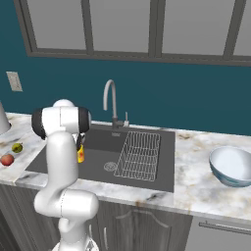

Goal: Remove the pear and peach from the sink. Then move the bowl and cup from the counter to the sink for washing.

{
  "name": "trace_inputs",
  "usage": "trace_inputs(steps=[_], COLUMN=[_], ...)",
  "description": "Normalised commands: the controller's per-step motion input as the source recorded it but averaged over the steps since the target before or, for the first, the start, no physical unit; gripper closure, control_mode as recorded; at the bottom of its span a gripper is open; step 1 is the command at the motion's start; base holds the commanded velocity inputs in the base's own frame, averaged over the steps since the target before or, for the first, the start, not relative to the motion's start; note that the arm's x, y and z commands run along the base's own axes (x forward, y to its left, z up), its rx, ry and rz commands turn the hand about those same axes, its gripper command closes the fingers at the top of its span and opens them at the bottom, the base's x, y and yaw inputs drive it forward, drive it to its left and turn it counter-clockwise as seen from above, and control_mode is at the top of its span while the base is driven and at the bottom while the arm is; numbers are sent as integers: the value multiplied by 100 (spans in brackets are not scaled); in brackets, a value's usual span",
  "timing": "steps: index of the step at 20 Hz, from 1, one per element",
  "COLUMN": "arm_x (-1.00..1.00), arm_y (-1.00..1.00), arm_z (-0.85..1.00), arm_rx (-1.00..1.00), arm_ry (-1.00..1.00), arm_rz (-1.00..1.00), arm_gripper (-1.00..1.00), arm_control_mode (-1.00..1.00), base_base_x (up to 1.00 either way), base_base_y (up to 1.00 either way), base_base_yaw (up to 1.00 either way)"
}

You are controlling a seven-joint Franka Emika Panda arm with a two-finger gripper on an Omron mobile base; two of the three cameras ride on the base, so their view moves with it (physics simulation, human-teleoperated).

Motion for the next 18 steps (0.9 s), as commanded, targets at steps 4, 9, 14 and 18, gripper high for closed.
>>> trace_inputs(steps=[4, 9, 14, 18], arm_x=[7, 7, 7, 7], arm_y=[3, 3, 3, 4], arm_z=[-14, -15, -14, -15], arm_rx=[0, 0, 0, 0], arm_ry=[0, 0, 0, 0], arm_rz=[0, 0, 0, 0], arm_gripper=[100, 100, 100, 100], arm_control_mode=[-100, -100, -100, -100], base_base_x=[0, 0, 0, 0], base_base_y=[0, 0, 0, 0], base_base_yaw=[0, 0, 0, 0])
